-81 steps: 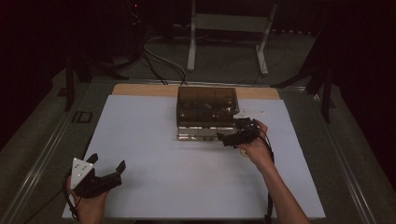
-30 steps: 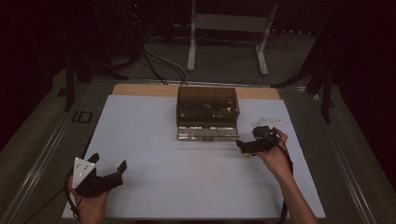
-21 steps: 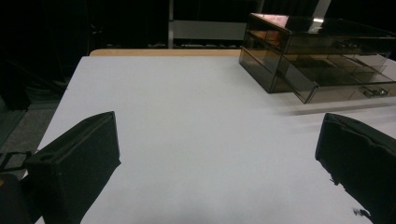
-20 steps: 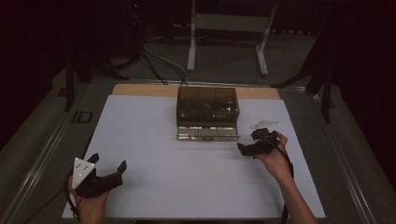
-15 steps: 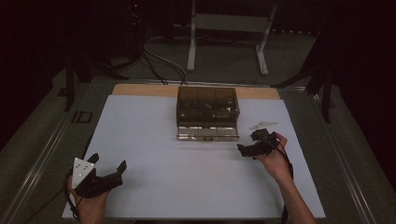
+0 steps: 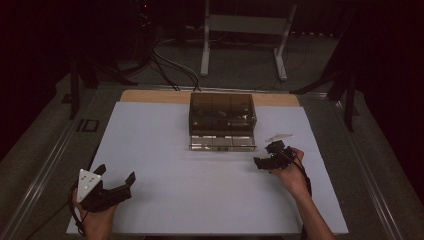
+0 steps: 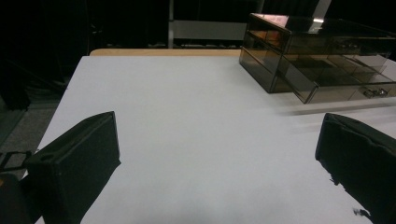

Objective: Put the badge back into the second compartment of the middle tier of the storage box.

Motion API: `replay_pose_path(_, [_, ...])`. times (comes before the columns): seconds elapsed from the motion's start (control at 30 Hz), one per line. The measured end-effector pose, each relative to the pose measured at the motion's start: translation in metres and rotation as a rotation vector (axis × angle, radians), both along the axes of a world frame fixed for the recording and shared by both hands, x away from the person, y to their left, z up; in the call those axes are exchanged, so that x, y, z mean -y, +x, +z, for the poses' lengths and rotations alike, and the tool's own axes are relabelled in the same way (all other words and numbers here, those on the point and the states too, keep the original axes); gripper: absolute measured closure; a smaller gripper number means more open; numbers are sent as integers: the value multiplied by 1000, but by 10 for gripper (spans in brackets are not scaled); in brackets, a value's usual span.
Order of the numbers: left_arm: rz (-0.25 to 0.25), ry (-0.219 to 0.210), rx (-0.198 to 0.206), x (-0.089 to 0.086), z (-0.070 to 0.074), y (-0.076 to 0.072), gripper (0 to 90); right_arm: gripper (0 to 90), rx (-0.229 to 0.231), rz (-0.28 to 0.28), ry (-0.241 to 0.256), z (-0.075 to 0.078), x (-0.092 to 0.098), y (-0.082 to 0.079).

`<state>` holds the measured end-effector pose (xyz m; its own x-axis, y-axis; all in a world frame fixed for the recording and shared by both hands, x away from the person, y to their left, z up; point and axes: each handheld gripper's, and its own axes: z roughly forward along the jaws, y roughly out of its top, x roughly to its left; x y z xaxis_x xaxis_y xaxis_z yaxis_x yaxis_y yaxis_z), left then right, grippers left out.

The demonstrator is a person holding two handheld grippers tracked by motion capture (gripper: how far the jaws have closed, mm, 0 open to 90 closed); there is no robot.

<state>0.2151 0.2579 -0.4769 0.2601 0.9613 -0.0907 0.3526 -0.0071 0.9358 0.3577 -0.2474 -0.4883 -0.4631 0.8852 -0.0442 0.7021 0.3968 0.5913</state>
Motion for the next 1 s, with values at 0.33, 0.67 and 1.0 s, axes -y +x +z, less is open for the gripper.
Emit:
replay_pose_path(0.33, [0, 0, -1, 0, 0, 0, 11, 397, -56, -2, -9, -8, -2, 2])
replay_pose_path(0.67, [-1, 0, -1, 0, 0, 0, 11, 409, -100, -6, -37, -14, -2, 4])
replay_pose_path(1.0, [0, -1, -1, 0, 0, -1, 11, 464, -120, 3, -18, -14, 0, 4])
